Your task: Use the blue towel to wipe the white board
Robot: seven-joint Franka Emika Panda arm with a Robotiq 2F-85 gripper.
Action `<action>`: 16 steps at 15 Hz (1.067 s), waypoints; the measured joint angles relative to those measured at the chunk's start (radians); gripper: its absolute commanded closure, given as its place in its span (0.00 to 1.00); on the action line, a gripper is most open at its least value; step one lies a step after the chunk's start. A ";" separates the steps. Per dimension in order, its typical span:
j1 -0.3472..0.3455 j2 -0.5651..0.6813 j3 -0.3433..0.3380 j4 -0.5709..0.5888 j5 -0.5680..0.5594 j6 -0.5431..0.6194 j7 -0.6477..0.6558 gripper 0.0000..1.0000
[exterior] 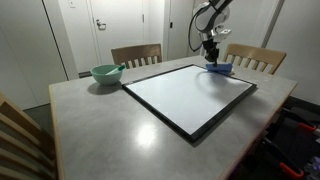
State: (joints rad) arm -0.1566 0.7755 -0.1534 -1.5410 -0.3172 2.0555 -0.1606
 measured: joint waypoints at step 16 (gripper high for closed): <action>0.051 -0.035 0.027 -0.094 0.159 0.015 0.271 0.99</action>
State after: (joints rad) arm -0.1053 0.7401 -0.1267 -1.6351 -0.1581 2.0706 0.1101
